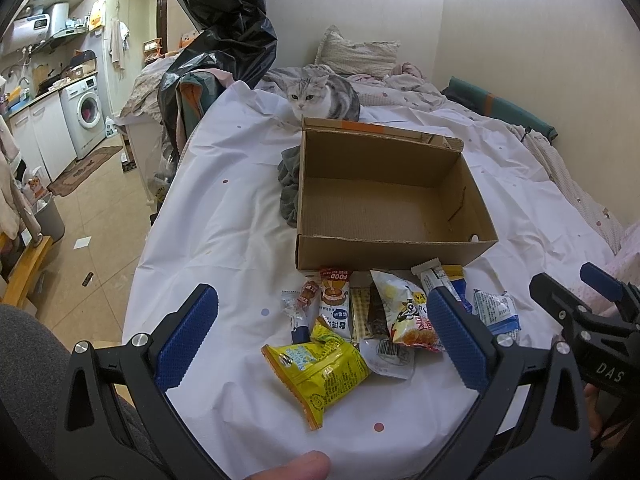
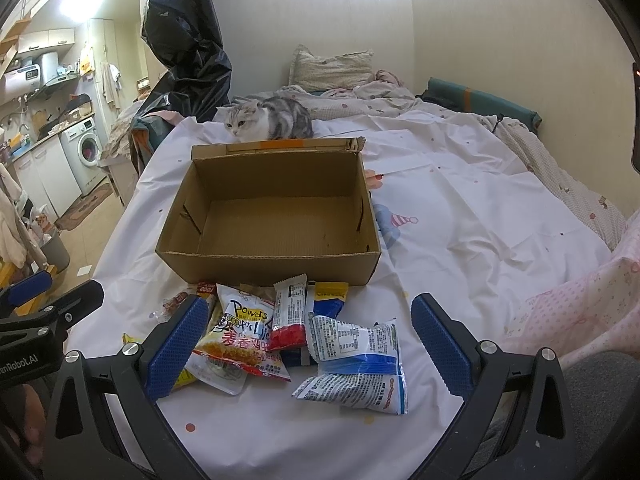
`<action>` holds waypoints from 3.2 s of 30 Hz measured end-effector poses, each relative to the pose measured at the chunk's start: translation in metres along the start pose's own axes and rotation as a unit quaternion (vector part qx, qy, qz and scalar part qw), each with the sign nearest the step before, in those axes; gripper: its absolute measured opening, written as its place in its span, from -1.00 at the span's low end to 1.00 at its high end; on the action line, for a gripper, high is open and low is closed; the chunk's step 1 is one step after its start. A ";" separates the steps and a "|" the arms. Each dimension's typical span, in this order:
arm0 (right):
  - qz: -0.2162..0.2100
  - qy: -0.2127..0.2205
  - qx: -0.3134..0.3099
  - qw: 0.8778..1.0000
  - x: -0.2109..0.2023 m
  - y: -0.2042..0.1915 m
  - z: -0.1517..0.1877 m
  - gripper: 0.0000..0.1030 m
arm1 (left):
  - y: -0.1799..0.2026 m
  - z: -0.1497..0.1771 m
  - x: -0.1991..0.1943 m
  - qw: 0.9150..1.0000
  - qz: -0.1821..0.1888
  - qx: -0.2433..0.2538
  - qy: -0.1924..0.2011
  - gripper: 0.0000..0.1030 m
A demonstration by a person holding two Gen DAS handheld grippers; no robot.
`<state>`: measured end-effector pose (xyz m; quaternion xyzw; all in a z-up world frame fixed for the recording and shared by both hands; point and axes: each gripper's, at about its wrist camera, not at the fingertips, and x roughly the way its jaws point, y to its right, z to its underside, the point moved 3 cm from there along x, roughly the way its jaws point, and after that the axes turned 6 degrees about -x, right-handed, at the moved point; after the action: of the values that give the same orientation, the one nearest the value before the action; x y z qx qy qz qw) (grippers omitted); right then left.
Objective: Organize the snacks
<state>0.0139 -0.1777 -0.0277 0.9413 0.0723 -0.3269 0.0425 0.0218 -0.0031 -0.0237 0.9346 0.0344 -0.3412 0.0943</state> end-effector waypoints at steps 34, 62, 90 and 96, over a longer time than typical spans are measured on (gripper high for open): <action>-0.094 -0.169 0.145 0.970 0.060 0.068 -0.011 1.00 | -0.034 -0.030 0.041 0.992 -0.033 -0.063 -0.101 1.00; -0.103 -0.320 0.138 0.932 0.108 0.041 0.043 0.02 | -0.031 0.066 0.131 0.925 -0.019 -0.130 -0.356 0.17; -0.177 -0.228 0.141 0.947 0.102 0.057 -0.031 0.02 | 0.001 -0.056 0.109 0.968 0.043 -0.054 -0.241 -0.27; -0.187 -0.238 0.122 0.945 0.138 0.048 -0.059 0.02 | 0.022 -0.077 0.145 0.966 0.059 -0.039 -0.249 -0.27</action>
<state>0.1643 -0.2022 -0.0660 0.8036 0.1941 -0.5500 -0.1185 0.1841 -0.0088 -0.0560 0.8162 -0.0319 -0.5555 0.1558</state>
